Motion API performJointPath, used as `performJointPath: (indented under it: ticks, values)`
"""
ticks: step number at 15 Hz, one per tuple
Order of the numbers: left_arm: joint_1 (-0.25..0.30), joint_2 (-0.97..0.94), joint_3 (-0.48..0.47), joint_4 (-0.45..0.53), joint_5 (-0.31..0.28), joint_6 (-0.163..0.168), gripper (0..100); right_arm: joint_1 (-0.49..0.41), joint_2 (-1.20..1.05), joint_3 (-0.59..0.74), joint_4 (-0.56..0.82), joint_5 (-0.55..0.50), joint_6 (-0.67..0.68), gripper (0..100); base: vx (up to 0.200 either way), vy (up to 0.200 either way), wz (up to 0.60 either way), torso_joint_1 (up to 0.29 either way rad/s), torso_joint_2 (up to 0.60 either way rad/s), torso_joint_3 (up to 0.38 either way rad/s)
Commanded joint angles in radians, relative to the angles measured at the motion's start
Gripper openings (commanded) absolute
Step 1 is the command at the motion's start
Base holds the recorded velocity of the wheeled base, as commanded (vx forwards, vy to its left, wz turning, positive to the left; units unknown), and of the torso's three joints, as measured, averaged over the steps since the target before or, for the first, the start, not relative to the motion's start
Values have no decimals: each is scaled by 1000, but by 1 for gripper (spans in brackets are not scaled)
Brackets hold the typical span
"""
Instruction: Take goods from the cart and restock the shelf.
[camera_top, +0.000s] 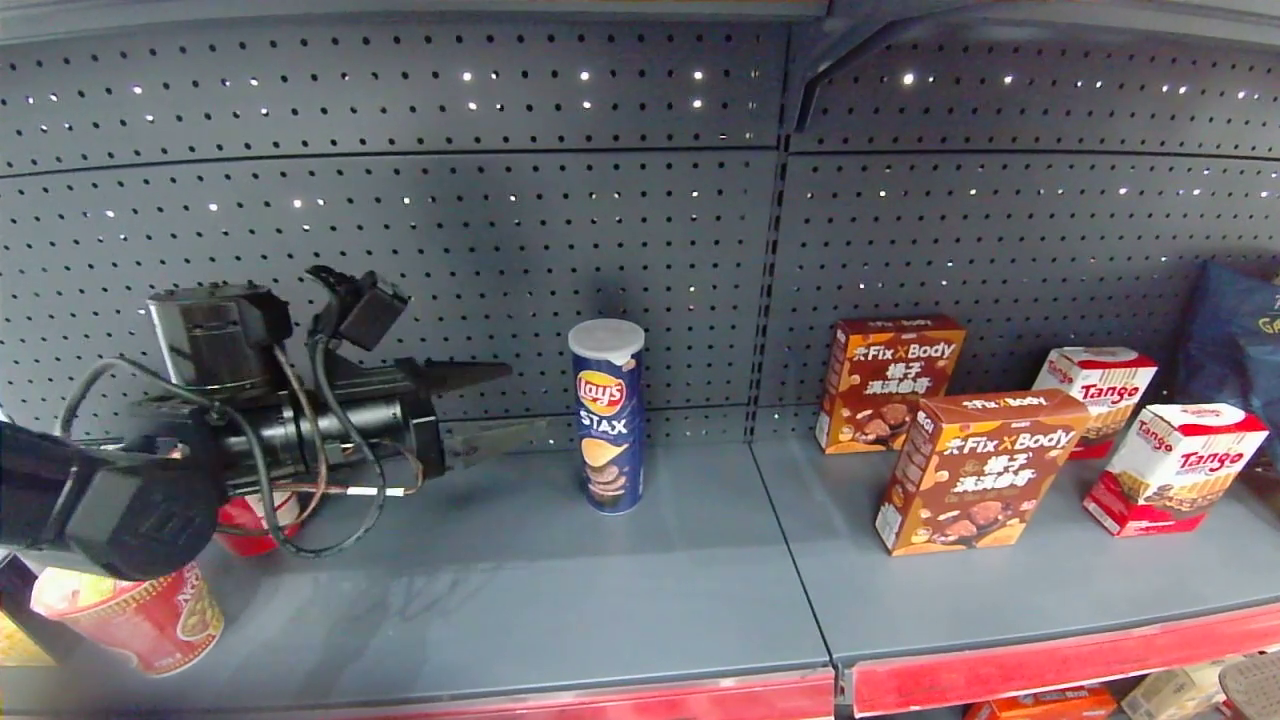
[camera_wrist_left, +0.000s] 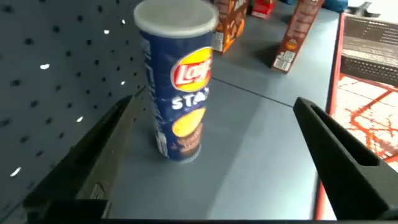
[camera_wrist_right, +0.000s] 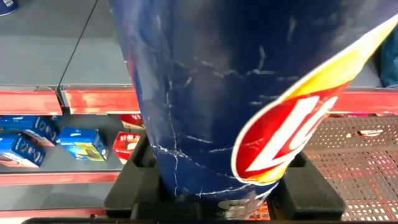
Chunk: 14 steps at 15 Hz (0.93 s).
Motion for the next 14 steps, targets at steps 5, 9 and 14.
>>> performJointPath:
  ticks: [5, 9, 14]
  values:
    - [-11, 220, -155, -3, -53, -2, 100, 0, 8, -2, -1, 0, 0, 0, 0, 0, 0, 0, 0, 0]
    - [-13, 298, -226, -3, -82, -2, 100, 0, 5, -5, 1, -3, 0, 0, 0, 0, 0, 0, 0, 0]
    - [-17, 384, -302, -3, -105, -2, 100, -1, 8, -22, 1, -6, 0, 0, 0, 0, 0, 0, 0, 0]
